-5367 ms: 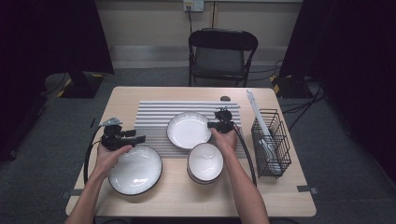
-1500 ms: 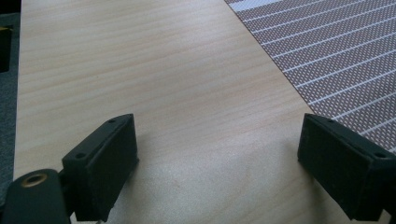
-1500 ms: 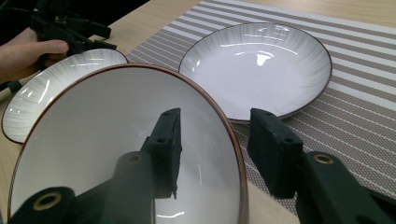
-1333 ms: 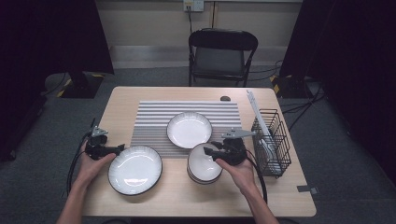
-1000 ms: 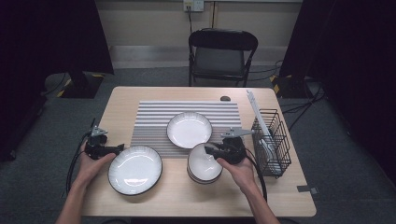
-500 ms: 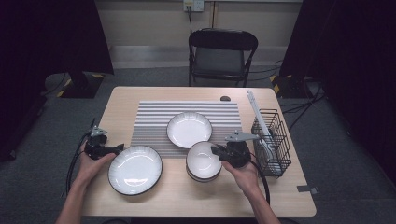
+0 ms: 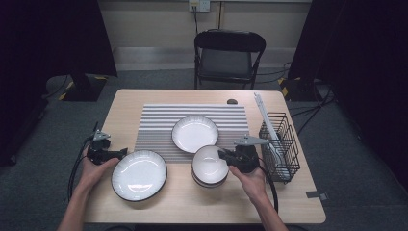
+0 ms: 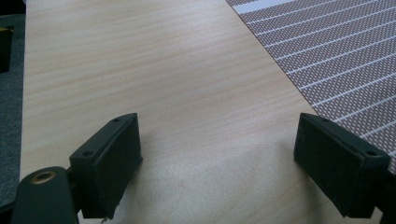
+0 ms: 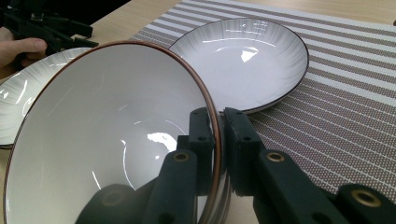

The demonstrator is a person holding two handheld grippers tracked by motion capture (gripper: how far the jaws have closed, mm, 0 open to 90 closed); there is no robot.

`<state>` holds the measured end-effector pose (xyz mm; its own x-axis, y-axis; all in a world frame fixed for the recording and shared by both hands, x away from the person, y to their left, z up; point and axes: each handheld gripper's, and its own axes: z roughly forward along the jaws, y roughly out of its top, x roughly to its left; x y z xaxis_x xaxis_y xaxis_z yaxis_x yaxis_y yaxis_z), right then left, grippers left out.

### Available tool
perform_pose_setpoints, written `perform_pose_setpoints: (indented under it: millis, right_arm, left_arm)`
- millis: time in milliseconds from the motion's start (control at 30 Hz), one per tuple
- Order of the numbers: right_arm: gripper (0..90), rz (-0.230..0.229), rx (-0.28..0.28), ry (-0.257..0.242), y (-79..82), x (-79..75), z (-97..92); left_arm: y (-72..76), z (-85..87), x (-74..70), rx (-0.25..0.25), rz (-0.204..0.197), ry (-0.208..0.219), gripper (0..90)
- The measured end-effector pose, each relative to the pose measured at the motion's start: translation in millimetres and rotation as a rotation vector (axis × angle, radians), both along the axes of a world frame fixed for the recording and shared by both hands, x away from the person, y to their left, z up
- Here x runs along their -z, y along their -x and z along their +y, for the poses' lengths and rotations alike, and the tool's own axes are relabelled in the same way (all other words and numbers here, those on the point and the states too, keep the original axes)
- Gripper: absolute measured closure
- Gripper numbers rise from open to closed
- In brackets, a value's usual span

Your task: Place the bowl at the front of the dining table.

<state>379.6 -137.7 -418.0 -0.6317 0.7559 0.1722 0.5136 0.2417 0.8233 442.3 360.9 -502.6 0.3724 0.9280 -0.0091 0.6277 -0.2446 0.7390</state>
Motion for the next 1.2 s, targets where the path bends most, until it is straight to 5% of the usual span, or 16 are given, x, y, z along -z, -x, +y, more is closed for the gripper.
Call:
perform_pose_setpoints:
  millis: [1200]
  right_arm:
    - [82.0, 0.006, 0.03, -0.071, -2.3, -3.5, -2.8]
  left_arm:
    - [-0.8, -0.2, 0.2, -0.013, 0.005, -0.009, 11.4]
